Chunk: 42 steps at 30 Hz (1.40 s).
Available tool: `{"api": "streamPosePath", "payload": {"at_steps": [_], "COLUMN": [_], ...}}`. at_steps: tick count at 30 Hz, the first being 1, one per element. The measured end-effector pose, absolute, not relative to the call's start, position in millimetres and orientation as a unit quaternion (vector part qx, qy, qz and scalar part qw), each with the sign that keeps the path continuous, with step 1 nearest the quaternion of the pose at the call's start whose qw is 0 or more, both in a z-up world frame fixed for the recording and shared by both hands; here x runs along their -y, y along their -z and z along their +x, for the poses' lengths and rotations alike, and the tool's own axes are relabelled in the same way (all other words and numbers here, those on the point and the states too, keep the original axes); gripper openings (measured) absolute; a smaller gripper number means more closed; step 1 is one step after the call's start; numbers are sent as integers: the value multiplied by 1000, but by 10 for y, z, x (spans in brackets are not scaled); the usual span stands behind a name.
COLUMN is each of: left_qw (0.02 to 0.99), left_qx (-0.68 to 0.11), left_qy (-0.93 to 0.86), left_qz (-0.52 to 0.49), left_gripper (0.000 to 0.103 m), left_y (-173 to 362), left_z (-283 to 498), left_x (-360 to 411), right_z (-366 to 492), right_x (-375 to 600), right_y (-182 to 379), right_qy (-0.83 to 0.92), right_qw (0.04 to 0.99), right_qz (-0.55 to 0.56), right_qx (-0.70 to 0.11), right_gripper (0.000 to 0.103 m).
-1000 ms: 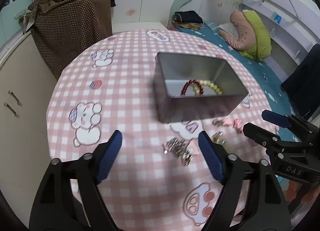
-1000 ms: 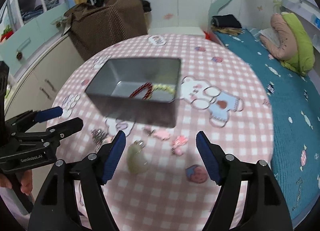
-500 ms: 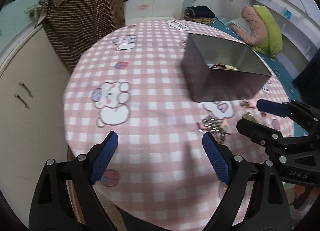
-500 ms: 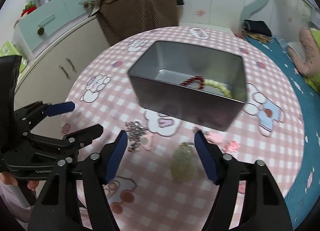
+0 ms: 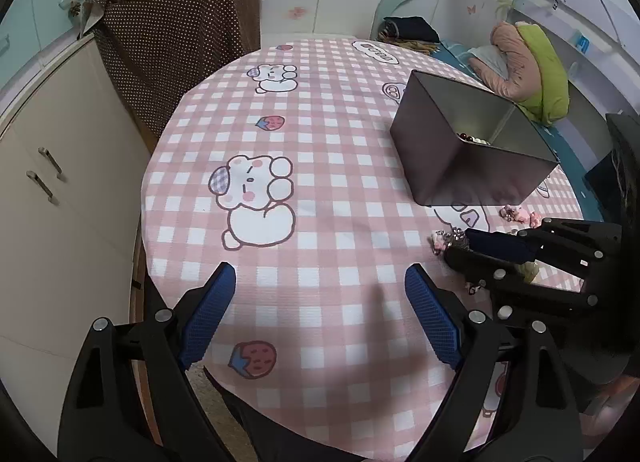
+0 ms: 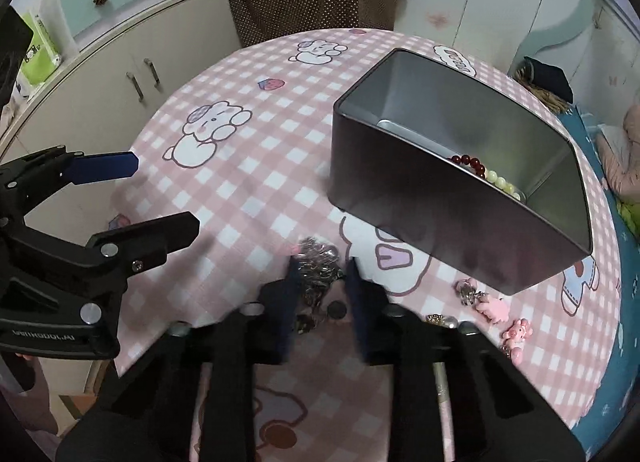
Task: Organize jewelry
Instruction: 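Lower the right tool onto the silver chains and close on them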
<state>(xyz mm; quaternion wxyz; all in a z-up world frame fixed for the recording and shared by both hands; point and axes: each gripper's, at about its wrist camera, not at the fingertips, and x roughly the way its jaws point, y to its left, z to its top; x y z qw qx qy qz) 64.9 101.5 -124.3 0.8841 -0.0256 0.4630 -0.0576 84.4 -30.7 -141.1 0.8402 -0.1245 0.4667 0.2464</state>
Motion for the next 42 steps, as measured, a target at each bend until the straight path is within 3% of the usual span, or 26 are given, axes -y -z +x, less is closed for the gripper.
{"api": "streamPosePath", "payload": {"at_steps": [15,19,24,27,32,42], "left_qw": [882,881,881,880,881,881], "left_qx": [-464,-466,-468,-469,-467,-466], "left_qy": [74,74,69,66,69,78], "left_qz": [-26,-26,-29,-31,-33,-30], "left_gripper": [87,87,87,87,87,87], "left_y": [1258,1269,1282,1296,1295,1276], "left_z": [665,661,667,674,669,677], "left_x": [-895,-883,-920,-944,-953,-879], "right_z": [866,891,891,894,900,931], "right_x": [544,507,397,411,524,821], "right_y": [1259,1269,1337,1367,1358,1172], "right_qy": [-235,-244,-249,-239,-232,-224], "right_qw": [852,848,844,842,843,859], "right_qz": [-98,-93,-116,-123,-105,-60], "right_qx": [-458,-460,-461,-467,-474,-456], "right_gripper": [15,25,26,23,3,7]}}
